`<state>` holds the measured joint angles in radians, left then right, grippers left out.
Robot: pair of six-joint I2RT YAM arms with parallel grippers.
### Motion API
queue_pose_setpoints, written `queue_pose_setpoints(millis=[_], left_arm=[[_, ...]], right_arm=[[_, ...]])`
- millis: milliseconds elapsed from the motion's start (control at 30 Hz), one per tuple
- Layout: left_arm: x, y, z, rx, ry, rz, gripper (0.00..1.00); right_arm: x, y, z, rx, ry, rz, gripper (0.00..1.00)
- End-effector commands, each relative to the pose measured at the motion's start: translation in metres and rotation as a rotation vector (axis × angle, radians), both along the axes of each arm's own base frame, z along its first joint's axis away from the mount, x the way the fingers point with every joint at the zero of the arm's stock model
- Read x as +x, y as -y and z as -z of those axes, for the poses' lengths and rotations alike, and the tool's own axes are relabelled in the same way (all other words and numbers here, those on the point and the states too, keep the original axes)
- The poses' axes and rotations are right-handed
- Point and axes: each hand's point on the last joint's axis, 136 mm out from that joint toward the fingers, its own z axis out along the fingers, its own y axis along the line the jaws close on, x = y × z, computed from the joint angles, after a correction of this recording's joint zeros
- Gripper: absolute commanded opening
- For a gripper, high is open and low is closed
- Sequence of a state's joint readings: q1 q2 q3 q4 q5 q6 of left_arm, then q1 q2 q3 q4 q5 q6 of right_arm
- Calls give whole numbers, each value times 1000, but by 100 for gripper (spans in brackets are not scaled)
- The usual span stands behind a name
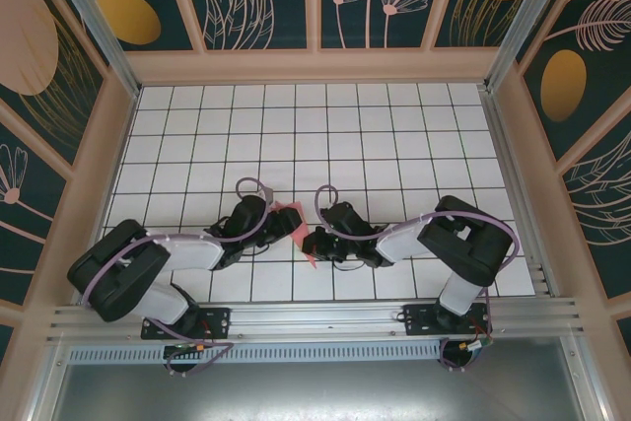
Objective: Fold a paper plane with a square sheet of paper (pick it up from the middle)
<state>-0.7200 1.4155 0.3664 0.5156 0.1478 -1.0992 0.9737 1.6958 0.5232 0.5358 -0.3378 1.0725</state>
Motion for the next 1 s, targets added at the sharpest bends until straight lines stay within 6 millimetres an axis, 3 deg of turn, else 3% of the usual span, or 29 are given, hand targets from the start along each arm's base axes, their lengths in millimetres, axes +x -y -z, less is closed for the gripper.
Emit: queue_pose_setpoints(millis=[0, 200, 433, 667, 867, 967], left_arm=[[4, -9, -14, 72, 67, 4, 51], [-2, -3, -39, -15, 159, 54, 53], [4, 21, -43, -45, 164, 140, 53], [17, 36, -31, -30, 130, 151, 54], [20, 36, -10, 22, 87, 153, 54], [19, 24, 10, 92, 46, 119, 53]], right_arm=[[-25, 39, 43, -172, -90, -36, 7], [-20, 37, 40, -165, -78, -48, 7], [-19, 34, 41, -165, -84, -53, 7], [-21, 37, 44, -171, -90, -50, 6], [-21, 37, 46, -170, -96, -49, 7], [-22, 37, 47, -172, -98, -50, 6]])
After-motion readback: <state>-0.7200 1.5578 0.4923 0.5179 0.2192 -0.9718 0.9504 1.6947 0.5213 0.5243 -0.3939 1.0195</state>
